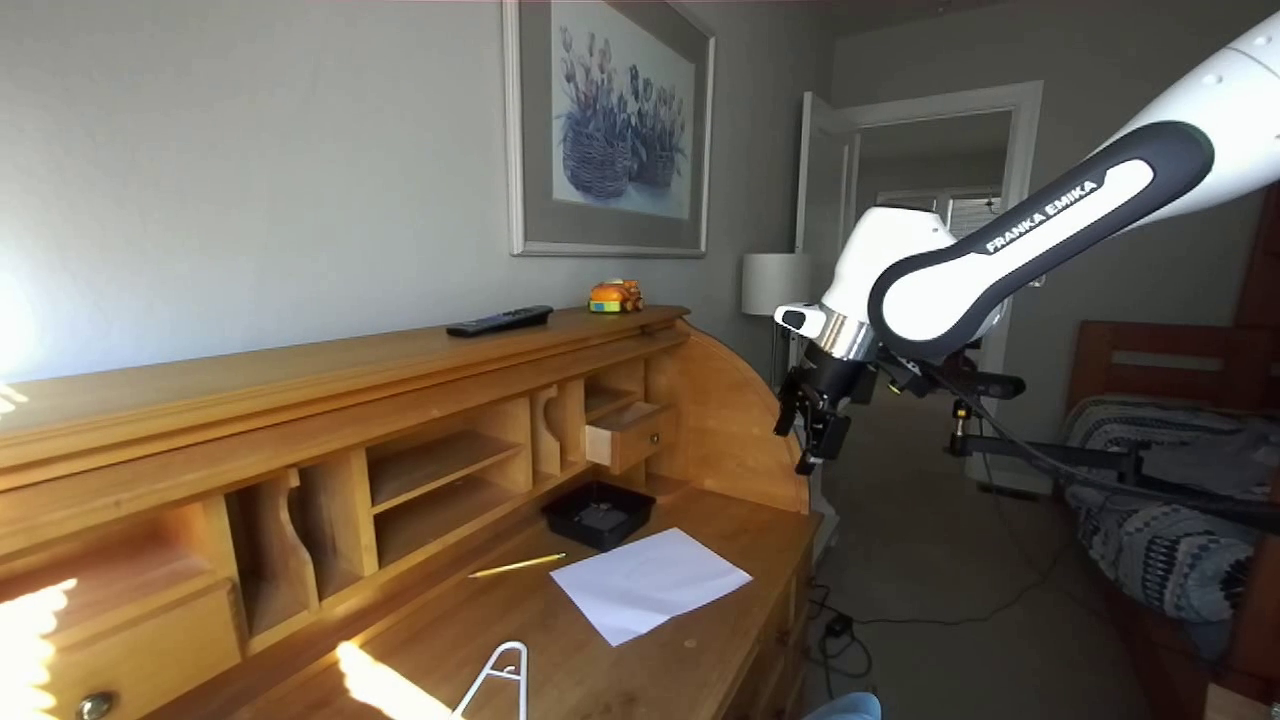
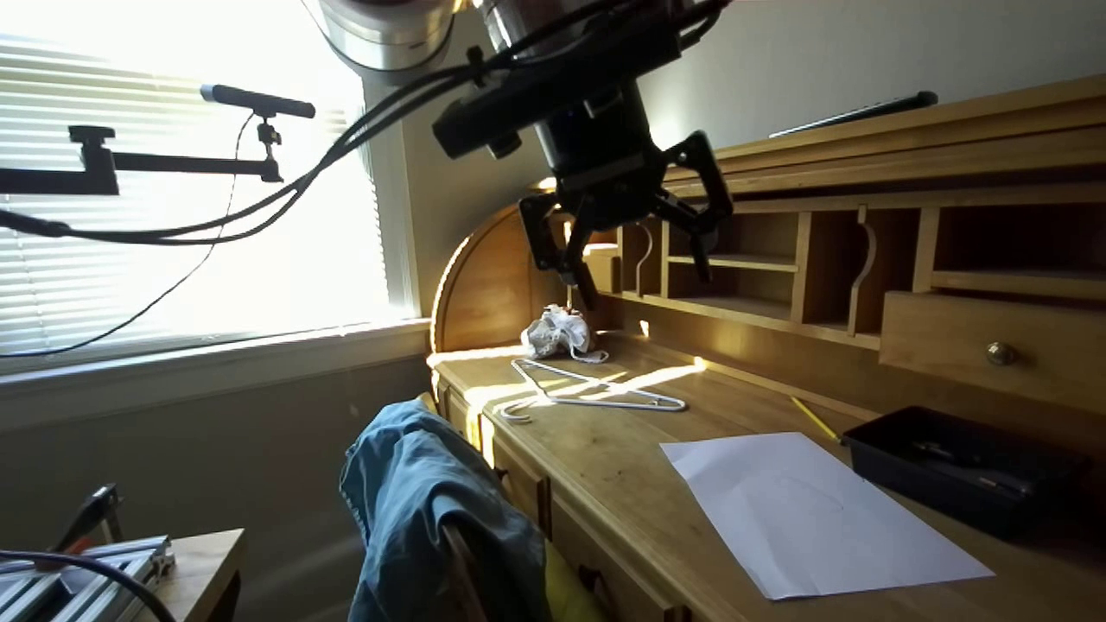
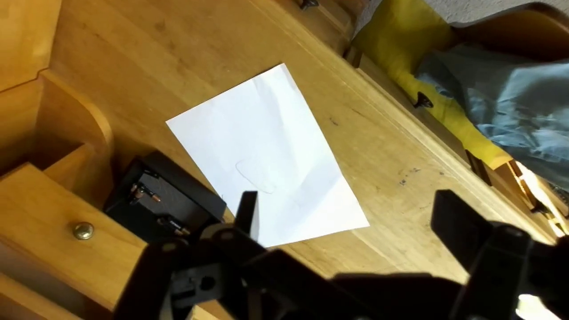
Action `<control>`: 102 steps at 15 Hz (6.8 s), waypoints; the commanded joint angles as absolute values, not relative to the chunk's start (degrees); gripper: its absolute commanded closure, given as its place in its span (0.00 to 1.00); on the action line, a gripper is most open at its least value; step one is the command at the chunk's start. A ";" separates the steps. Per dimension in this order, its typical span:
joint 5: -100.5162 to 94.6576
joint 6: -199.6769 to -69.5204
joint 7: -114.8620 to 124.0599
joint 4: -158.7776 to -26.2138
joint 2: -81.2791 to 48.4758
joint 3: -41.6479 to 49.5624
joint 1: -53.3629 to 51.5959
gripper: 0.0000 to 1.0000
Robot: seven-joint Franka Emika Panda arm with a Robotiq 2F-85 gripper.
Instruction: Move the paper to the left
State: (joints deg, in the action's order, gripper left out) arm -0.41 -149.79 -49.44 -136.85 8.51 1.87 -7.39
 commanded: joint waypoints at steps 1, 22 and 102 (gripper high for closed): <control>3.83 -158.29 -53.70 -136.07 1.75 2.23 -7.38 0.00; 18.66 -161.38 -55.74 -118.26 -23.65 -11.27 5.72 0.00; 9.21 -178.59 -9.94 -110.98 -41.45 -6.44 -9.47 0.00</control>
